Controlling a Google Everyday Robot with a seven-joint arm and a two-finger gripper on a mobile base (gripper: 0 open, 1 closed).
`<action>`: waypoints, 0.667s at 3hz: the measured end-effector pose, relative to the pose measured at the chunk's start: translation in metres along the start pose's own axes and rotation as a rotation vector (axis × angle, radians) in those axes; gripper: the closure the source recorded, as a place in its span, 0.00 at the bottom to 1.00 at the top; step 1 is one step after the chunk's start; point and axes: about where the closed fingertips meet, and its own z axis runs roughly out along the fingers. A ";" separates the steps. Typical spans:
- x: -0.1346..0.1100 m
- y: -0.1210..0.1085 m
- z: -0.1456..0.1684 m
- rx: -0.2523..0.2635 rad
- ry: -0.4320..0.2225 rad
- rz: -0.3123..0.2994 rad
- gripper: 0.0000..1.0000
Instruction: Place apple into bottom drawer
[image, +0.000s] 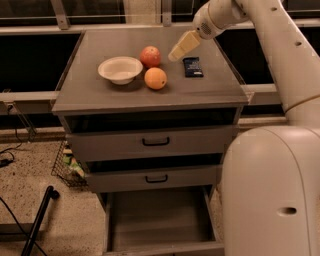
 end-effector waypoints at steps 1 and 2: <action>-0.003 0.004 0.027 -0.023 -0.004 0.006 0.00; -0.003 0.007 0.051 -0.041 0.001 0.016 0.18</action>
Offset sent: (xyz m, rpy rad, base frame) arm 0.0485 0.0385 -0.0371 0.0199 0.0513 0.0167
